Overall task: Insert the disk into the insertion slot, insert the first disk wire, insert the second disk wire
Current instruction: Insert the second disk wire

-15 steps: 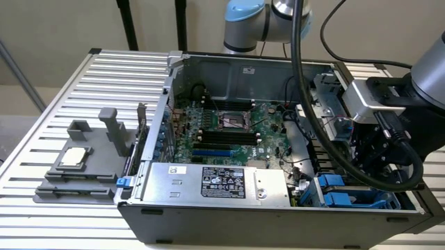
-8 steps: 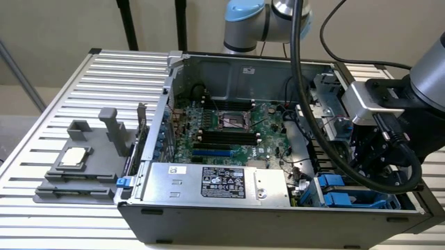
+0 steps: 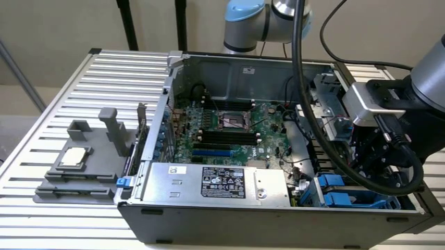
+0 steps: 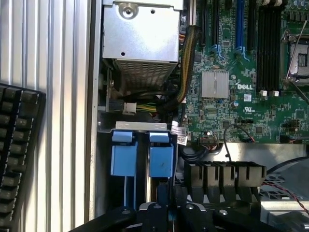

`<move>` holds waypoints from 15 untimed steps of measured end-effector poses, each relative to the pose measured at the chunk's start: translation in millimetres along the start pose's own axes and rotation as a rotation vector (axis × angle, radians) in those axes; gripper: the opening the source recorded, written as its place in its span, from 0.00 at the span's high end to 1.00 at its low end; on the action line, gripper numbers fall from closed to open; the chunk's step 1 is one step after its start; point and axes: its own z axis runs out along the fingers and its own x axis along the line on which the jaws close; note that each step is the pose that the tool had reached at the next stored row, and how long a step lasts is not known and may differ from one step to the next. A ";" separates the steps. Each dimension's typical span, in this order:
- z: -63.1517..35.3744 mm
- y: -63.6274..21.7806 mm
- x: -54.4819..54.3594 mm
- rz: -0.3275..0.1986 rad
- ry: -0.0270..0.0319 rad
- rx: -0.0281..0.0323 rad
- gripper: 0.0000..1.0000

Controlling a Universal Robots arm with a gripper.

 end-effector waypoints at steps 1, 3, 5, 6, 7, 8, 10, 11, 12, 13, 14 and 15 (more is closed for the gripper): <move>0.0 0.0 0.1 0.000 -0.0001 0.0000 0.84; 0.2 -0.1 0.6 -0.002 -0.0011 -0.0001 0.84; 0.6 -0.1 0.7 -0.003 -0.0023 -0.0002 0.84; 0.8 -0.1 0.8 -0.004 -0.0027 -0.0003 0.84; 1.0 0.0 0.9 -0.005 -0.0030 -0.0004 0.84; 1.4 0.0 1.0 -0.005 -0.0038 -0.0004 0.84; 2.2 0.0 1.1 -0.007 -0.0052 -0.0005 0.84; 2.7 0.0 1.2 -0.008 -0.0059 -0.0006 0.84; 3.1 0.0 1.3 -0.008 -0.0063 -0.0007 0.84; 3.5 0.0 1.4 -0.009 -0.0066 -0.0008 0.84; 3.8 0.0 1.5 -0.010 -0.0068 -0.0008 0.84; 4.1 0.0 1.5 -0.011 -0.0071 -0.0009 0.84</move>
